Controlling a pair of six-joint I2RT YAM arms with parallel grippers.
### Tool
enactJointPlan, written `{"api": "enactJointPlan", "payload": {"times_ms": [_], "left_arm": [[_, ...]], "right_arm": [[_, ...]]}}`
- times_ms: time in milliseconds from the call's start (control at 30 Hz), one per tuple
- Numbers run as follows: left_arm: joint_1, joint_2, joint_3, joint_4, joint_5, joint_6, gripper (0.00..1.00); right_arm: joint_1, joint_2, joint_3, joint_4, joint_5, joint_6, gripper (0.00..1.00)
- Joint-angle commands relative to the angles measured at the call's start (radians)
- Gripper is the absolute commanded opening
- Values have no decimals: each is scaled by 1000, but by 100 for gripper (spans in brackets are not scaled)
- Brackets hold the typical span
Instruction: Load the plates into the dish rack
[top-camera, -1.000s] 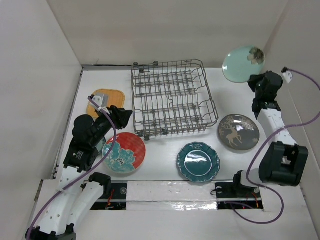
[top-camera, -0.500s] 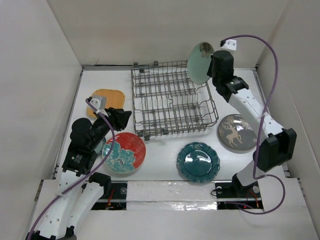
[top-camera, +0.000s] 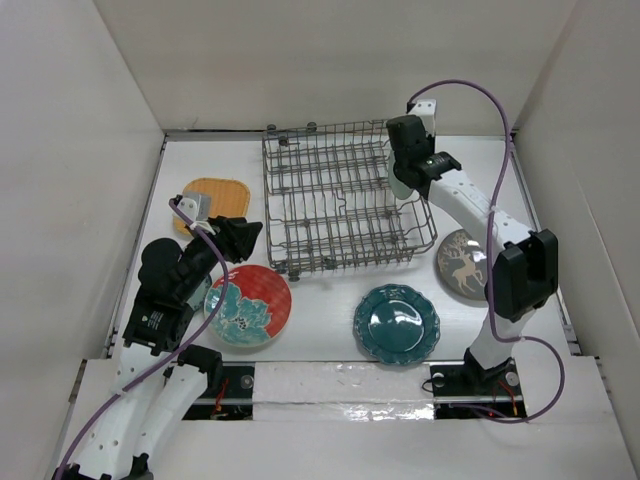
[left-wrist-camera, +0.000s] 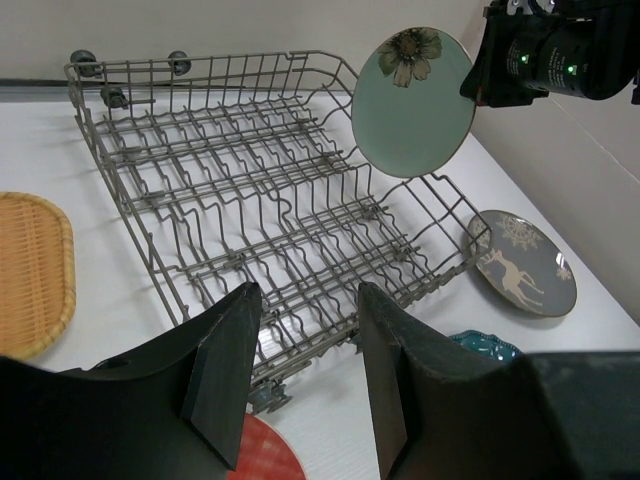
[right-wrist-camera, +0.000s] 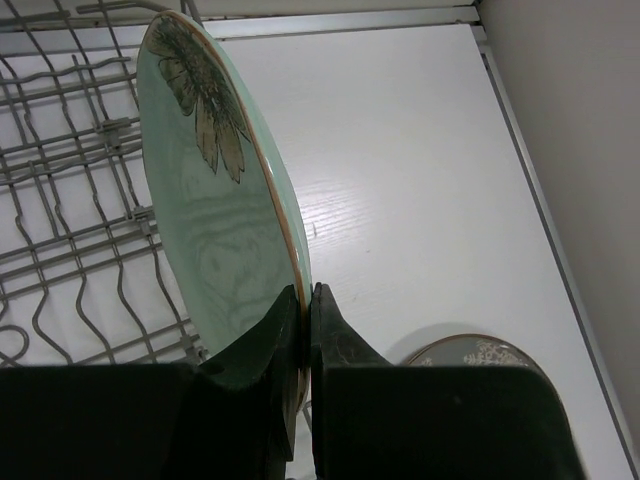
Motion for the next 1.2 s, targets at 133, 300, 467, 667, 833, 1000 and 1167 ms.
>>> {"api": "enactJointPlan", "payload": {"times_ms": [133,300,467,667,833,1000,1167], "left_arm": [[-4,-6,-7,37,10,7,40],[-4,-5,-10,37,12,7,40],[-4,-1,-10,40,15,6,40],[-4,-3,-10,42,18,4,41],[-4,-6,-11,43,20,4,41],[-4,-14,-11,43,20,3,41],[-4,-24,-11,44,24,1,41]], "right_arm": [[27,11,59,108,88,44,0],[47,45,48,101,89,56,0],[77,66,33,101,111,65,0],[106,103,36,84,161,72,7],[107,85,47,84,147,76,38],[116,17,44,100,126,78,42],[107,-53,12,94,94,91,49]]}}
